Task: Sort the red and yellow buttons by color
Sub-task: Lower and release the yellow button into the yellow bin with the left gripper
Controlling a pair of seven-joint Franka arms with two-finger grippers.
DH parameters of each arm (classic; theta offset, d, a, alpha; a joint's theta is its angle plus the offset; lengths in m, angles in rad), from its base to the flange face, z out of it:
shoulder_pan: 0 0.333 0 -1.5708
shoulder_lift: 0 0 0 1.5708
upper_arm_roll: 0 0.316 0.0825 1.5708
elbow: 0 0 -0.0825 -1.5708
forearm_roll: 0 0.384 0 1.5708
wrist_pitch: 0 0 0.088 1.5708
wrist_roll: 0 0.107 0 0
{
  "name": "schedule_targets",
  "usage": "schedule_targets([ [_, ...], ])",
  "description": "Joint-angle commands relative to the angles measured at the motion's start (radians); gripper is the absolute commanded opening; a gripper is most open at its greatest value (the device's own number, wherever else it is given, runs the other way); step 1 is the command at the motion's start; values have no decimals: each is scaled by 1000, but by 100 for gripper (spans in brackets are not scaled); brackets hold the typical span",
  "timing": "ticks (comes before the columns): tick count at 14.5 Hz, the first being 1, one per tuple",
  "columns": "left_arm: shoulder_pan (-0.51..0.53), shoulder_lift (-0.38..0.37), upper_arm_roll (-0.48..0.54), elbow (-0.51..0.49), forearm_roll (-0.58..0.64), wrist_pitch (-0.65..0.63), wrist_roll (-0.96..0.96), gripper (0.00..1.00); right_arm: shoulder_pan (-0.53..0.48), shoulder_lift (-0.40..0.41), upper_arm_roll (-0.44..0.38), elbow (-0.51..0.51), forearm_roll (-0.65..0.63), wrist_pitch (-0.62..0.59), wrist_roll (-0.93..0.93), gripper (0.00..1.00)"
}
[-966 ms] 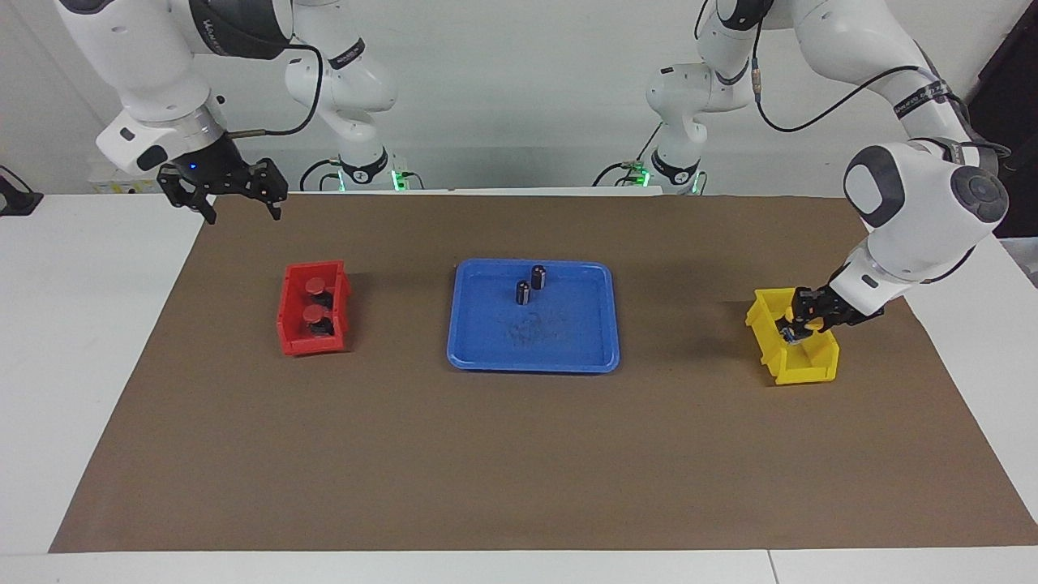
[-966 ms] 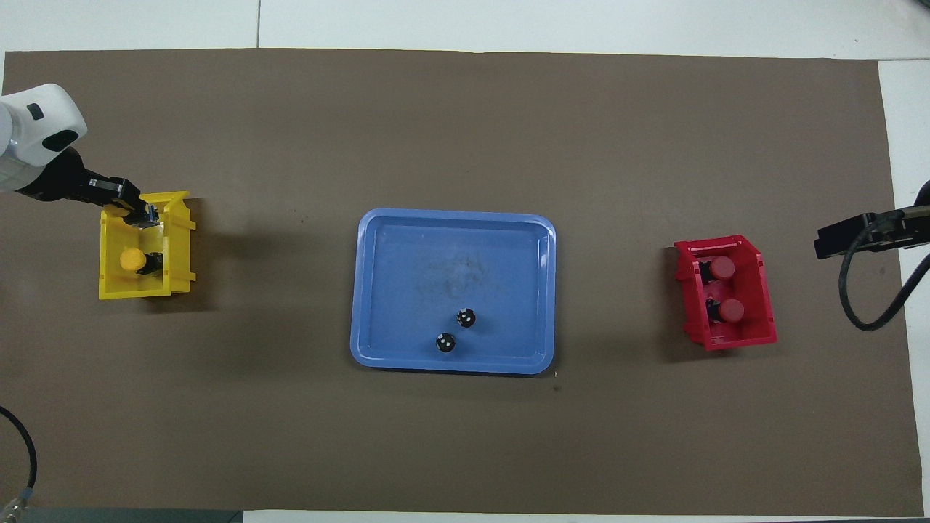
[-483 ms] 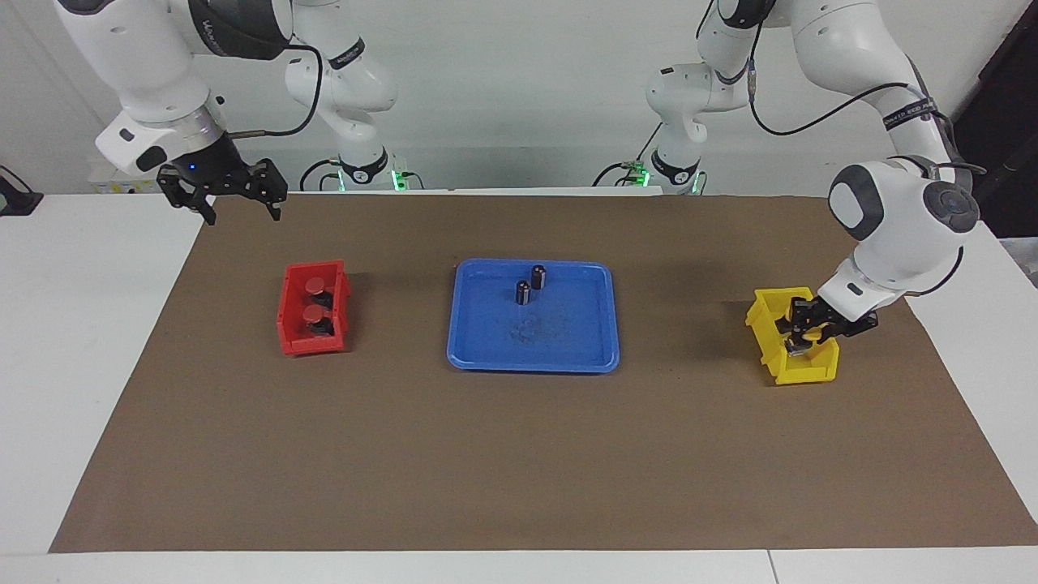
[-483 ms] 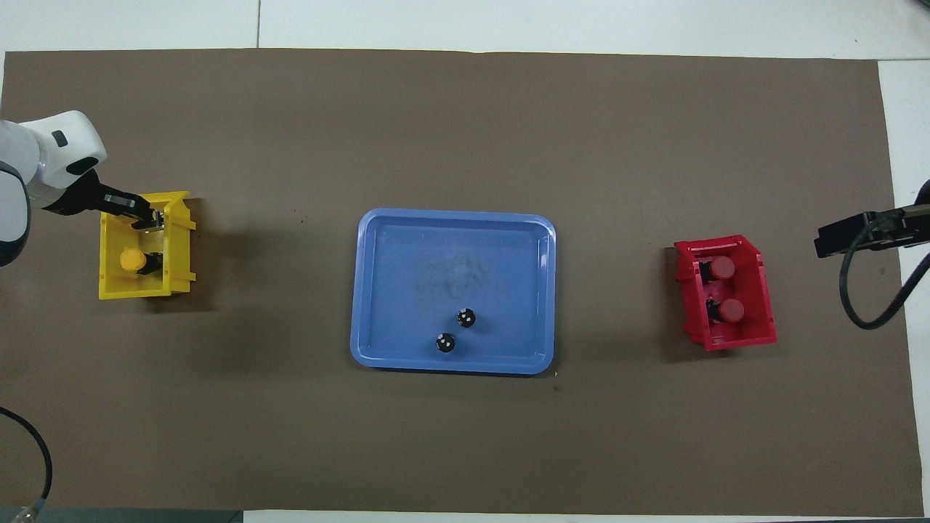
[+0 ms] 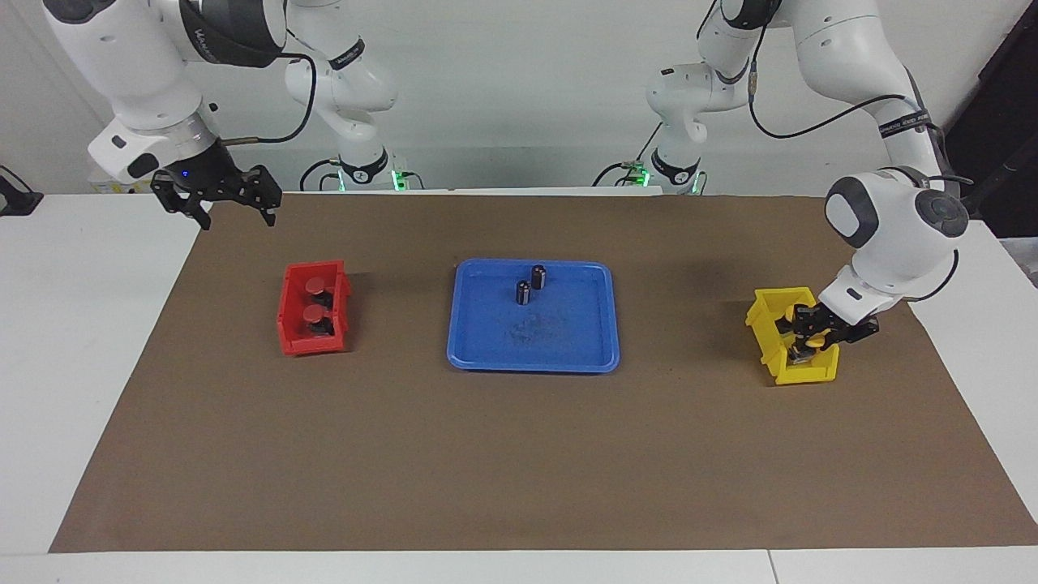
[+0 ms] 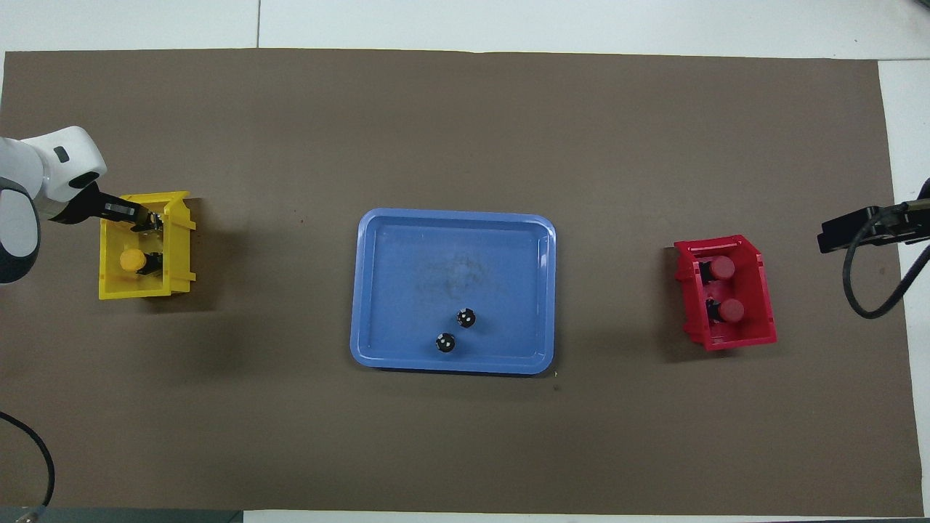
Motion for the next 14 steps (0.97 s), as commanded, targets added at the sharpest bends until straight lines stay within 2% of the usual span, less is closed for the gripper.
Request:
schedule_targets([
  [1, 15, -15, -10, -42, 20, 48, 2, 1, 44, 15, -21, 23, -4, -2, 9, 100],
  [2, 14, -15, -10, -50, 20, 55, -1, 4, 49, 13, -29, 24, -4, -1, 9, 100],
  [5, 15, -15, -10, -52, 20, 55, -3, 47, 38, -8, -24, 23, -3, -2, 5, 100],
  [6, 15, -15, -10, -48, 20, 54, -3, 52, 39, -10, -23, 18, -4, -4, 6, 100],
  [11, 15, -12, -10, -21, 18, 34, -3, 57, 50, -13, -23, 21, -4, -27, 3, 100],
  [13, 14, 3, -10, 29, 18, -33, -4, 63, 49, -11, -21, 21, -7, -16, 3, 100],
  [14, 12, 4, -10, 56, 18, -70, -4, 71, 49, -11, -21, 20, -6, -17, 3, 100],
])
